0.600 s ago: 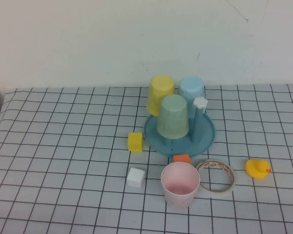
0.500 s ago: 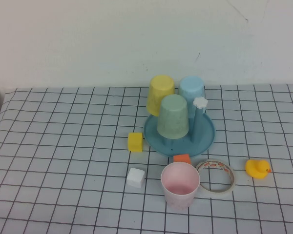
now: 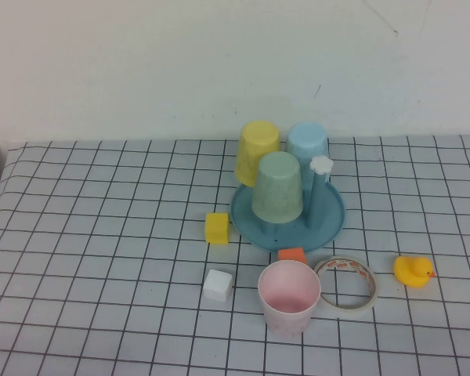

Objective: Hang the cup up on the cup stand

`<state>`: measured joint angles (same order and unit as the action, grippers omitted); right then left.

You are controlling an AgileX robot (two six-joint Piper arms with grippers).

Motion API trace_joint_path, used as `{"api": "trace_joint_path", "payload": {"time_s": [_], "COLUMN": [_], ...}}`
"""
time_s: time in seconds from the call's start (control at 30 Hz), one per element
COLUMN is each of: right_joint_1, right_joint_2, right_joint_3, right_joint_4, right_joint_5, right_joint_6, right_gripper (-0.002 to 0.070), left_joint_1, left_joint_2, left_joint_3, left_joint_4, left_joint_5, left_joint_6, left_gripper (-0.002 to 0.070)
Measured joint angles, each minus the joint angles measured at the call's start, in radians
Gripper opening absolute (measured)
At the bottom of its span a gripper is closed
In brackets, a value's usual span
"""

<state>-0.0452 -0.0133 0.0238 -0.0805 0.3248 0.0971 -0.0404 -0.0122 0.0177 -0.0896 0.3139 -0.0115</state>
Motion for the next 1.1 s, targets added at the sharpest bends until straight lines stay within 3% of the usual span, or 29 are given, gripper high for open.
{"api": "trace_joint_path", "payload": {"time_s": [0.6,0.8,0.93,1.1], "right_joint_1": [0.0,0.0,0.0,0.0], "right_joint_2": [0.0,0.0,0.0,0.0], "right_joint_3": [0.0,-0.001,-0.001,-0.001], "right_joint_4": [-0.033,-0.041,-0.008,0.188], "right_joint_5": [0.002,0.002,0.002,0.003], "right_joint_6": [-0.002,-0.002,-0.002,-0.002], "right_gripper": [-0.0001,-0.0001,-0.0001,-0.0001], "left_joint_1": [0.0,0.0,0.0,0.0], "left_joint_2": [0.0,0.0,0.0,0.0], "left_joint_3": [0.0,0.0,0.0,0.002], "left_joint_4": [-0.003,-0.079,-0.257,-0.678], "left_joint_5": [0.0,-0.005,-0.021,-0.025], "left_joint_6": [0.0,-0.002,-0.031,-0.096], "left_gripper": [-0.0002,-0.0002,-0.0002,-0.0002]}}
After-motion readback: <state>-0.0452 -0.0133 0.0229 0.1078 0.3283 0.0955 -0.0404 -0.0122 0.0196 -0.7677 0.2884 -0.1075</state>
